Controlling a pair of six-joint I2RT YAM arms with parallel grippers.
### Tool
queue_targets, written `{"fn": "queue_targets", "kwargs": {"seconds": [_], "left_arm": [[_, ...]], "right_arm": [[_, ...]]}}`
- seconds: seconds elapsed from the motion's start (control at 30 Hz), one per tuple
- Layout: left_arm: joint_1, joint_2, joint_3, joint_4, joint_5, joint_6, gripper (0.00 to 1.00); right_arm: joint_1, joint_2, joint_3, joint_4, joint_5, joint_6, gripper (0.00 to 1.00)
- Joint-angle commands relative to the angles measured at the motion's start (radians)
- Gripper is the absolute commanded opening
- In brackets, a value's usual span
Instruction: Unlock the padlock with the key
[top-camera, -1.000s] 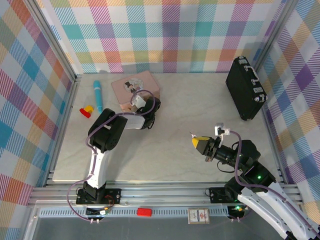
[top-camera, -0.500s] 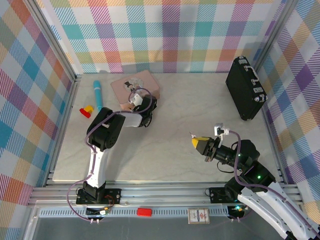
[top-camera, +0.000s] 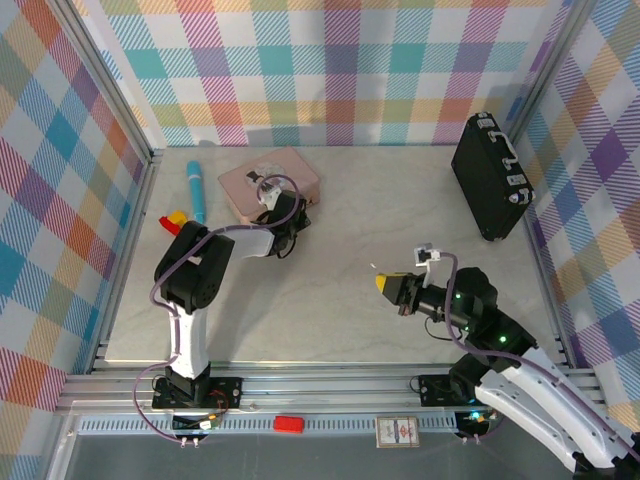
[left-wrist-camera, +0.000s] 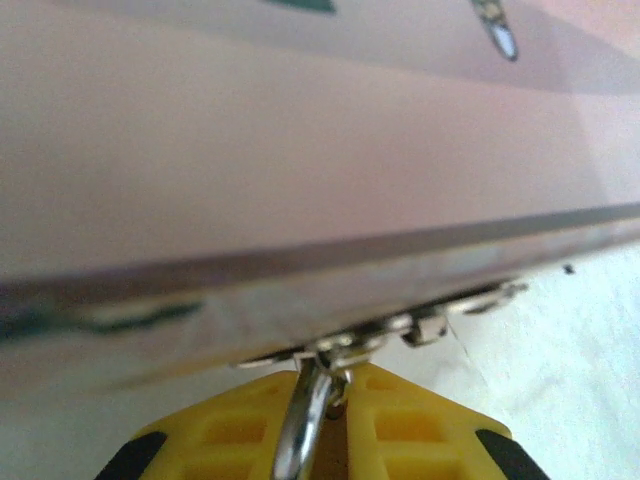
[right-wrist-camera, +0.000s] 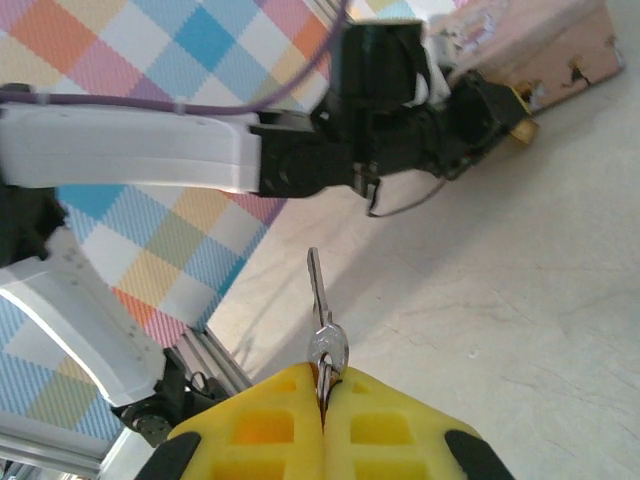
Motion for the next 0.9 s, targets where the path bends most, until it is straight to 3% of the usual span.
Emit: {"fn": "queue_targets", "kwargs": {"seconds": [0.0, 0.43, 0.87], "left_arm": [[0.008, -0.083, -0.031, -0.137, 0.058, 0.112, 0.00], [-0.005, -0.206, -0.126, -0.223, 0.333, 0.133, 0.00], [-0.031, -0.382, -0.277, -0.205, 0.482, 0.075, 0.00]], "right_arm": [[-0.006, 0.039, -0.001, 0.011, 0.022, 0.035, 0.00], [-0.007, 0.260, -0.024, 0.113, -0.031, 0.106, 0.00], [-0.006, 0.571, -0.063, 0.366, -0.140, 0.211, 0.00]]}}
